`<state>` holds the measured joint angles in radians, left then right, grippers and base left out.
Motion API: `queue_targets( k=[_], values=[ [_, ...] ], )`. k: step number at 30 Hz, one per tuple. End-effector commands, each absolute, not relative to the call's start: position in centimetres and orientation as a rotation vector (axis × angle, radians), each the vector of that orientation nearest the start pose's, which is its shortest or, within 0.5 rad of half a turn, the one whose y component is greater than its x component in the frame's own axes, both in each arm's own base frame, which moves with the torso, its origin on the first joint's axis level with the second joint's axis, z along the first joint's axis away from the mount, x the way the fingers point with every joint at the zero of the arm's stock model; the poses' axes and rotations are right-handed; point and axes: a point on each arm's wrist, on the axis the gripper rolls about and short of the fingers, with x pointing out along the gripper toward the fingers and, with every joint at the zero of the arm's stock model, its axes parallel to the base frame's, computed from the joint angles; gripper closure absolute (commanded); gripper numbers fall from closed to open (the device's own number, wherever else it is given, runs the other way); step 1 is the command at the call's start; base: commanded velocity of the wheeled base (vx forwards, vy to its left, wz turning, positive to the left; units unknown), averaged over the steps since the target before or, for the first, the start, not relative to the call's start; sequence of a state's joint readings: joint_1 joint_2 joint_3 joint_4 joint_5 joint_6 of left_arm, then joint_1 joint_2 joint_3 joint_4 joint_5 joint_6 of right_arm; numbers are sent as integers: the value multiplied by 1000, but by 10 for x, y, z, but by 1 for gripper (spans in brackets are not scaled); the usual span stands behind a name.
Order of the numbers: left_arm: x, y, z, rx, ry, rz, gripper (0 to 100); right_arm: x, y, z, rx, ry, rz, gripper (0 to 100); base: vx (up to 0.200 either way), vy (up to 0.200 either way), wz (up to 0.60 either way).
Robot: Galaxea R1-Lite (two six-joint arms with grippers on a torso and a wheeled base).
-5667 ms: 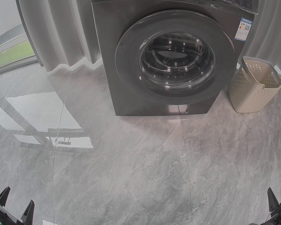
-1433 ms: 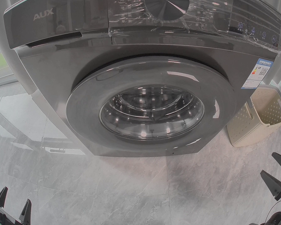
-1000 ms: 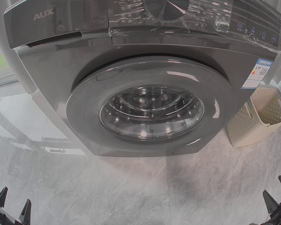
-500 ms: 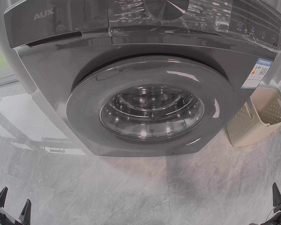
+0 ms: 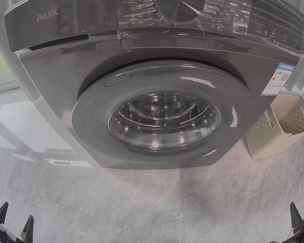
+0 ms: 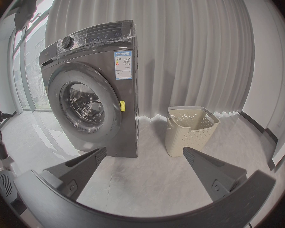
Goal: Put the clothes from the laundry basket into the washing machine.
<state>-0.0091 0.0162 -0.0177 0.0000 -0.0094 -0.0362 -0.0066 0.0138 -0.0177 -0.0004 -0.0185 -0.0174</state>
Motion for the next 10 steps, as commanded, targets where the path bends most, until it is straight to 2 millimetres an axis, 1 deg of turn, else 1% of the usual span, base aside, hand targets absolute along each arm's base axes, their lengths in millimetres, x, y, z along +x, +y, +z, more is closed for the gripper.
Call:
queue_targets(
  k=[1, 10],
  values=[
    [-23, 0, 76, -40, 0, -18, 0, -23, 0, 75, -2, 0, -21, 0, 0, 0, 0],
    [-23, 0, 75, -44, 2, -18, 0, -23, 0, 75, 5, 0, -29, 0, 0, 0, 0]
  ],
)
